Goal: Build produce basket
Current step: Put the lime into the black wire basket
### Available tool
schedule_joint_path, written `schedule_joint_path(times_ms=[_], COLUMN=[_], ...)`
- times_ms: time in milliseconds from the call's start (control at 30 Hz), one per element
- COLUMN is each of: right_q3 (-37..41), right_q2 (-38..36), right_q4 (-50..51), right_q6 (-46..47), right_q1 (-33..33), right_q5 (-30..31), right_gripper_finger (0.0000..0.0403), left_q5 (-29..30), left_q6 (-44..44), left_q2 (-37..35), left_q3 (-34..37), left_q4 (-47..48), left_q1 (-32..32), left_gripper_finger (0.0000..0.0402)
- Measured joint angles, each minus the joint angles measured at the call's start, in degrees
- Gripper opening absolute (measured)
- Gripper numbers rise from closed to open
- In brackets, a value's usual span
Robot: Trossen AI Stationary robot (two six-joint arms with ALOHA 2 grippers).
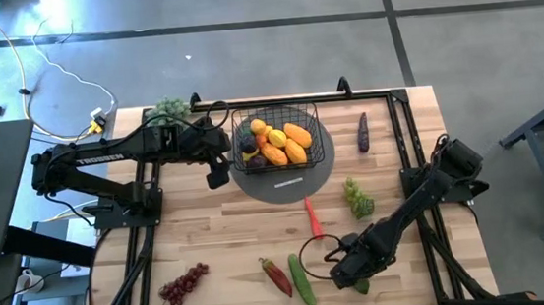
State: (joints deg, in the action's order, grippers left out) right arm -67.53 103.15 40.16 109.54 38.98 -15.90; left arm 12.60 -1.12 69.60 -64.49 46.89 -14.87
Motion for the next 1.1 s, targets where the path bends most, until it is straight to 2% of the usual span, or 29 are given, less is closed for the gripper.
schedule_joint_path(times_ms=[333, 433, 600, 633, 800, 1100], right_q3=[0.00, 0.00, 0.00, 0.00, 0.00, 0.00], right_q2=[3.11, 3.15, 3.15, 3.15, 1.80, -4.04], right_q4=[-1.96, -1.99, -1.97, -1.97, -1.86, -1.86], right_q6=[0.00, 0.00, -0.01, -0.04, -0.38, -2.23], right_q1=[0.16, -0.24, -1.17, -1.39, -2.22, -5.33], right_q5=[-0.93, -1.17, -1.60, -1.60, 0.21, 9.04], right_gripper_finger=[0.0250, 0.0214, 0.0123, 0.0116, 0.0116, 0.0116], left_q5=[0.06, 0.07, 0.11, 0.13, 0.07, 0.05], left_q6=[-1.08, -1.10, -2.12, -2.13, -2.12, -3.56], left_q2=[0.00, 0.00, 0.00, 0.00, 0.00, 0.00], left_q3=[0.00, 0.00, 0.00, 0.00, 0.00, 0.00], left_q4=[-0.04, -0.05, -0.01, 0.07, 0.44, 0.44], left_q1=[-0.02, -0.02, -0.02, -0.02, -0.04, -0.14], left_gripper_finger=[0.0271, 0.0271, 0.0271, 0.0271, 0.0271, 0.0271])
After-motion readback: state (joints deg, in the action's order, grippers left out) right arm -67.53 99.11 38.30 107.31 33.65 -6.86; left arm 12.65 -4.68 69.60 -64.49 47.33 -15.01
